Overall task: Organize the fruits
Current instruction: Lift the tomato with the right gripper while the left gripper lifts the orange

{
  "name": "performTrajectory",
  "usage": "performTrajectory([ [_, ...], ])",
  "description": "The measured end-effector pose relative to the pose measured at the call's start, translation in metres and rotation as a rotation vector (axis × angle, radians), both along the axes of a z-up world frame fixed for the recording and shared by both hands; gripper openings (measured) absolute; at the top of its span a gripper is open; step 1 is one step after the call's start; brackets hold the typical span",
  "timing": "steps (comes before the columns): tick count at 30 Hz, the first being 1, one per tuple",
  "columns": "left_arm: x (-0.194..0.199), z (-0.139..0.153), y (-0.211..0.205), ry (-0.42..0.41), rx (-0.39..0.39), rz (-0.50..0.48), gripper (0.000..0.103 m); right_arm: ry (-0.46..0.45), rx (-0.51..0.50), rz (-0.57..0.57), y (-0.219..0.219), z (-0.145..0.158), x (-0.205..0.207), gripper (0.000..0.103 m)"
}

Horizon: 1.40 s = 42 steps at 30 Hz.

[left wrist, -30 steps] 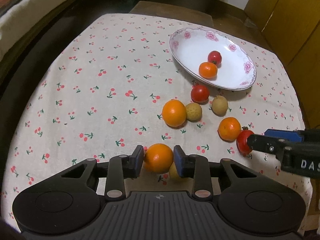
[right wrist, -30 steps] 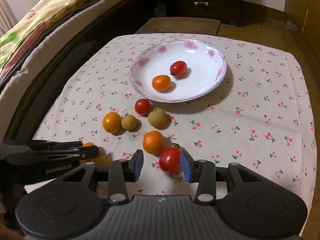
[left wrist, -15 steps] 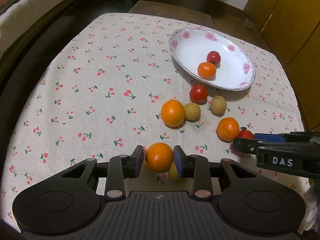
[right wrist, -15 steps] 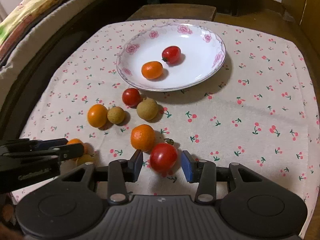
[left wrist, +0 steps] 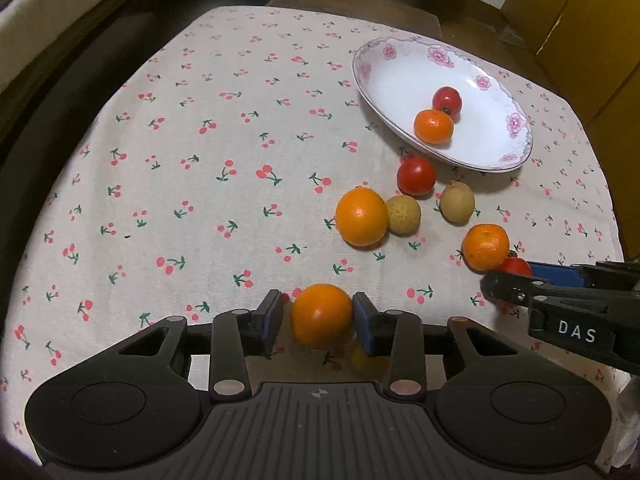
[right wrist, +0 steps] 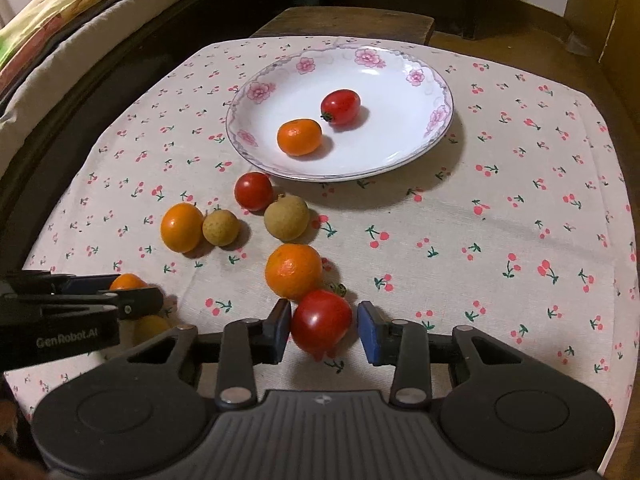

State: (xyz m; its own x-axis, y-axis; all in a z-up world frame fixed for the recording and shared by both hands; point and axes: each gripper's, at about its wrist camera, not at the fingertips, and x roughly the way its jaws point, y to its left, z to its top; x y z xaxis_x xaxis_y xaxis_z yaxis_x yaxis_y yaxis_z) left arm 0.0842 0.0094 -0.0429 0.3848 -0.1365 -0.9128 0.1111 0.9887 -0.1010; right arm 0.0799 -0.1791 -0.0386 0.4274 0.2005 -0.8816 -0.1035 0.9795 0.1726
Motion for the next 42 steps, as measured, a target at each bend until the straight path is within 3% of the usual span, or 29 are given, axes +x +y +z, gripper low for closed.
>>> performTrajectory([
  [28, 0.001, 0.002, -0.003, 0.003, -0.028, -0.027, 0.041, 0.006, 0.026, -0.004, -0.009, 0.008, -0.007, 0.032],
  [42, 0.002, 0.001, -0.006, 0.004, -0.010, -0.027, 0.041, 0.022, -0.027, 0.017, -0.005, 0.002, -0.011, 0.032],
])
